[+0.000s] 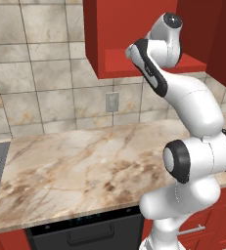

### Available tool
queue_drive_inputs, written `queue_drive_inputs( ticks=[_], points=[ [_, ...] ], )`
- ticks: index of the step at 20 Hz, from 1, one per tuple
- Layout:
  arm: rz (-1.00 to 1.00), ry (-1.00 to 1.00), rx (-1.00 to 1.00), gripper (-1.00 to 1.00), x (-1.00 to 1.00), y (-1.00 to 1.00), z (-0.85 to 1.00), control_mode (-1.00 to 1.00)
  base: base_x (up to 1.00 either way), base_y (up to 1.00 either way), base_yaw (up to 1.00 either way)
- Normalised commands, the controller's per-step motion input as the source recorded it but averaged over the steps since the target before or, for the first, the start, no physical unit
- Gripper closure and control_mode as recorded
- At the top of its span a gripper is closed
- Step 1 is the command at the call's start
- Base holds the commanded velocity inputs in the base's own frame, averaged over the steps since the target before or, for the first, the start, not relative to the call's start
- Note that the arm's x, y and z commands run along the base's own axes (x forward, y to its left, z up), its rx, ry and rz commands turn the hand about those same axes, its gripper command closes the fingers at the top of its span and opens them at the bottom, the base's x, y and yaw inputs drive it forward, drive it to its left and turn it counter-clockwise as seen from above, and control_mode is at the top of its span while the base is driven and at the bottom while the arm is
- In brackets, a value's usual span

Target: Pick up the sponge and sponge from the sink, and place them back in the cabinet, and close the cabinet door.

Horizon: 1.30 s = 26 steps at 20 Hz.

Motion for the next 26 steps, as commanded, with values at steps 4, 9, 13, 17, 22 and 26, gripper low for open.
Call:
queue_drive_inputs(
  ticks=[4, 9, 13, 17, 22, 26],
  points=[
    [0.00, 0.07, 0.02, -1.00, 0.00, -0.02, -0.06, -1.00, 0.00, 0.00, 0.00],
    [0.00, -0.17, 0.00, -1.00, -0.08, -0.03, 0.00, -1.00, 0.00, 0.00, 0.00],
    [0.00, -0.29, 0.00, -1.00, -0.33, 0.00, 0.00, -1.00, 0.00, 0.00, 0.00],
    [0.00, -0.17, 0.00, -1.00, -0.46, -0.02, 0.00, -1.00, 0.00, 0.00, 0.00],
    [0.00, -0.07, 0.00, -1.00, -0.55, -0.10, 0.01, -1.00, 0.00, 0.00, 0.00],
    [-0.02, 0.00, 0.00, -1.00, -0.61, -0.24, 0.17, -1.00, 0.00, 0.00, 0.00]
  ],
)
